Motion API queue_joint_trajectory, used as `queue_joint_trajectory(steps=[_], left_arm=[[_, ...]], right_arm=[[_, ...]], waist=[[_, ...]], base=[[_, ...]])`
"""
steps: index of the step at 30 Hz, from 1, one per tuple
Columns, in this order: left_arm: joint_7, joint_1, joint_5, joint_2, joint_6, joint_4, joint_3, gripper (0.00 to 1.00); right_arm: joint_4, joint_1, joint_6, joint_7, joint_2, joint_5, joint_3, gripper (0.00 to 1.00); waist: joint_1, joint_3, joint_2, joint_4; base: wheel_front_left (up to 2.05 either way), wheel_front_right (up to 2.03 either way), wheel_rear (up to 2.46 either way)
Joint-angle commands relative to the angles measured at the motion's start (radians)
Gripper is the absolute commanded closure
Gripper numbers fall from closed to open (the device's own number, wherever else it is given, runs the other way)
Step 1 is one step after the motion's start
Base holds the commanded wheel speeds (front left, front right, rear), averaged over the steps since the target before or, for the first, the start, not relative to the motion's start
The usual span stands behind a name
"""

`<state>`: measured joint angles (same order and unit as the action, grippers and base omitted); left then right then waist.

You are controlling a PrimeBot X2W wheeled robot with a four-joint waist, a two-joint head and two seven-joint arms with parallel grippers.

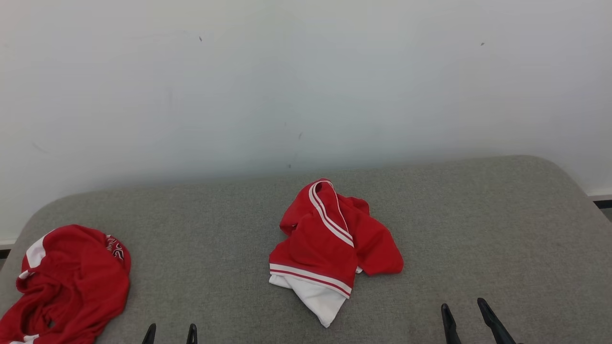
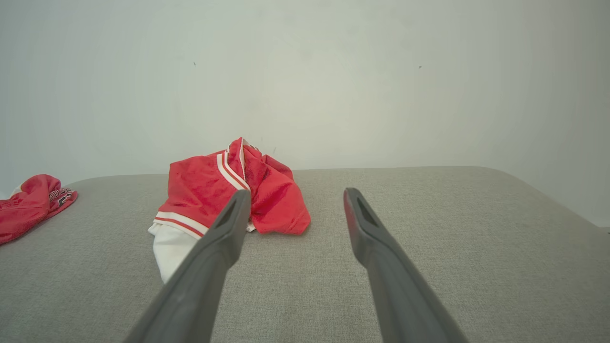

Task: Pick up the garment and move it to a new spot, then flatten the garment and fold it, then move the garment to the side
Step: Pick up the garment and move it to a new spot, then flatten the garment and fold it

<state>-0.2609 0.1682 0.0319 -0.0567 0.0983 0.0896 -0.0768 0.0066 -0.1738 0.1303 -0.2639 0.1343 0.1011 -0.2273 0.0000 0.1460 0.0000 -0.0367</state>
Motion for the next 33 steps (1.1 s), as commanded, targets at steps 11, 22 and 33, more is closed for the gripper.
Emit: queue_joint_trajectory(steps=[11,22,33], left_arm=[[-0.005,0.002,0.009,0.004,-0.014,-0.014,-0.004,0.00],[-0.005,0.001,0.000,0.005,-0.018,-0.018,-0.011,0.00],[-0.005,-0.023,0.011,0.006,-0.016,-0.023,-0.046,0.00]], right_arm=[[0.006,0.004,0.001,-0.001,0.002,0.014,-0.010,0.00],[0.002,0.003,0.001,-0.001,0.004,0.015,-0.011,0.00],[0.002,0.013,0.001,-0.001,0.010,0.016,-0.007,0.00]], waist=[[0.0000,0.000,0.0000,0.014],[0.0000,-0.004,0.0000,0.010],[0.0000,-0.026,0.0000,0.009]], base=[[0.00,0.00,0.00],[0.00,0.00,0.00],[0.00,0.00,0.00]])
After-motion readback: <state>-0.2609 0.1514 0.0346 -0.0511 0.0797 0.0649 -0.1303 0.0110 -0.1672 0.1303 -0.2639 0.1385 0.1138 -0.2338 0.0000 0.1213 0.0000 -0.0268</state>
